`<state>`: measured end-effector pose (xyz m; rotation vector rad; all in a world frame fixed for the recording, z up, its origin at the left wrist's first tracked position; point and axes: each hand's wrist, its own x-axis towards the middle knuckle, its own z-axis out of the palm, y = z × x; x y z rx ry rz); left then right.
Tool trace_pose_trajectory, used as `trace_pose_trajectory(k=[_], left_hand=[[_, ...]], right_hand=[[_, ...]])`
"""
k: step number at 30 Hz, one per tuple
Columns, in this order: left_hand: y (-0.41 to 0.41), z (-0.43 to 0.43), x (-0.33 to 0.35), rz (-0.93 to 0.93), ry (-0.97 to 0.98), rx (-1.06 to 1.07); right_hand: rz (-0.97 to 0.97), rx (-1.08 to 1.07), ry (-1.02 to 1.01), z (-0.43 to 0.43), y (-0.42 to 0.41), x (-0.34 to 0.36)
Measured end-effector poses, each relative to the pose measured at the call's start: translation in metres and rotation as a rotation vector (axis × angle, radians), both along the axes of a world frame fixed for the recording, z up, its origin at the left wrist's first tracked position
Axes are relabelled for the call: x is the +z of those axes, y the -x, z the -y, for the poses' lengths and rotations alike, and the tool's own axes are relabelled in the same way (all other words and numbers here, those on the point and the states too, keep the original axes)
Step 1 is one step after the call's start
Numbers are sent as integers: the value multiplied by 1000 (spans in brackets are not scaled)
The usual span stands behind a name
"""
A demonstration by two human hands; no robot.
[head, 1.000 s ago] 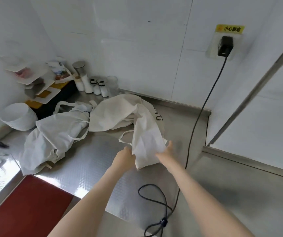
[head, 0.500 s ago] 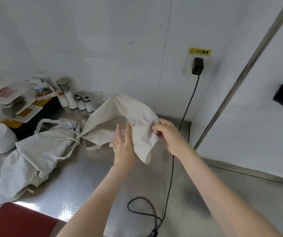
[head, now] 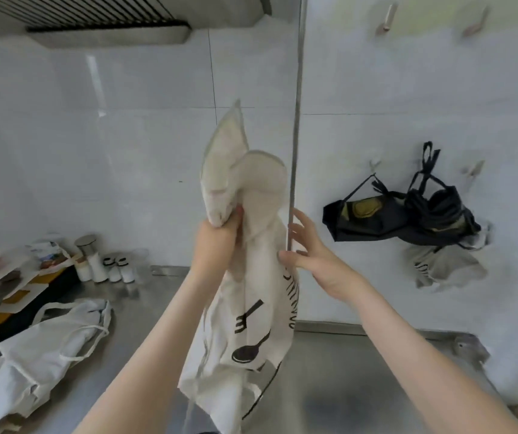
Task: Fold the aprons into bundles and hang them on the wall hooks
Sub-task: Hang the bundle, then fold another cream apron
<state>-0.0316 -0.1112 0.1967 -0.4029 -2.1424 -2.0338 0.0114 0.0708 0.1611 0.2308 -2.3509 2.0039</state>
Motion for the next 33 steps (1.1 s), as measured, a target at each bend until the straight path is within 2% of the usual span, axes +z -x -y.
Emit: trace_pose_trajectory(k=[3,6,9,13,19,22,25,27,29,31,33], left_hand=[[-40,-27,19,33,-37,-176],[-66,-53,23,117,48,-322],[-92,-83,23,158,79,-382],[-119,-123,24,212,60,-382],[-135,-178,28,101,188,-190],[-154,-206,37,64,247,-405],[-177,-241,36,-2,373,-566],[-181,-259,31,-39,308,-528],[-177,-268,31,13,155,-507],[-170,-271,30,135,13,-630],[-166,-272,25,228,-58,-799]], right_hand=[[-21,23,39,-20,-33,12],[-28,-15,51,-41,-62,24],[-93,-72,-52,-65,-96,29],[-149,-251,-110,-97,-134,27],[-284,-627,-181,-165,-180,36],[-328,-767,-278,-186,-198,39],[-327,-708,-352,-189,-215,40],[-295,-578,-345,-191,-224,39],[-226,-509,-161,-203,-236,39],[-149,-504,62,-223,-244,39],[-102,-552,82,-237,-253,39]])
